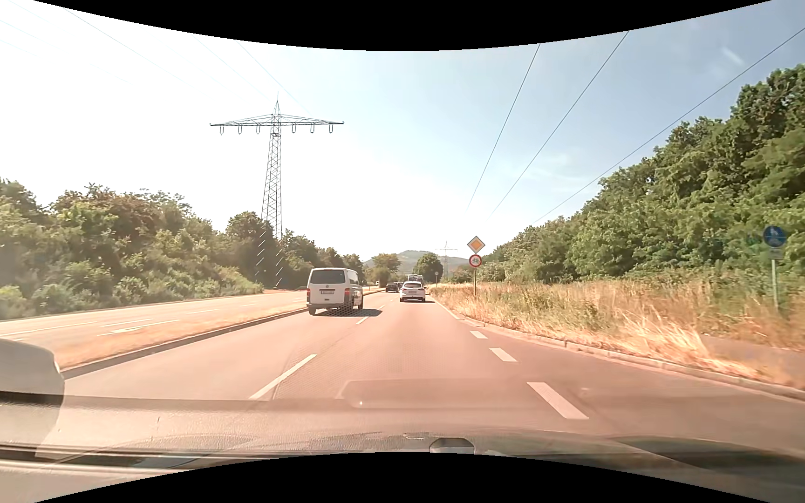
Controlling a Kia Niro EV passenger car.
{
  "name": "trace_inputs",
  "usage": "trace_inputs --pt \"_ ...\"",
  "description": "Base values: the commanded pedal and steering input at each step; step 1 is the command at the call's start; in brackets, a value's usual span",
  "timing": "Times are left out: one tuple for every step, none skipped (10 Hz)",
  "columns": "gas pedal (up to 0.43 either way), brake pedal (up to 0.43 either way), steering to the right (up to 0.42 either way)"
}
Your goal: Follow the waypoints while adhering to traffic rules and regulations
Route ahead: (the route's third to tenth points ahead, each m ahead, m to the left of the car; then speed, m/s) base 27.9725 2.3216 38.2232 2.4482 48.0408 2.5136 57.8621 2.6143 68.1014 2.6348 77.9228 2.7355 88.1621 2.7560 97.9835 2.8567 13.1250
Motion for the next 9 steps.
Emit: trace_inputs --pt "0.228 0.0 0.001" --pt "0.228 0.0 0.0" --pt "0.228 0.0 0.0" --pt "0.22 0.0 0.0" --pt "0.22 0.0 0.0" --pt "0.22 0.0 0.0" --pt "0.22 0.0 0.0" --pt "0.22 0.0 0.0" --pt "0.22 0.0 0.0"
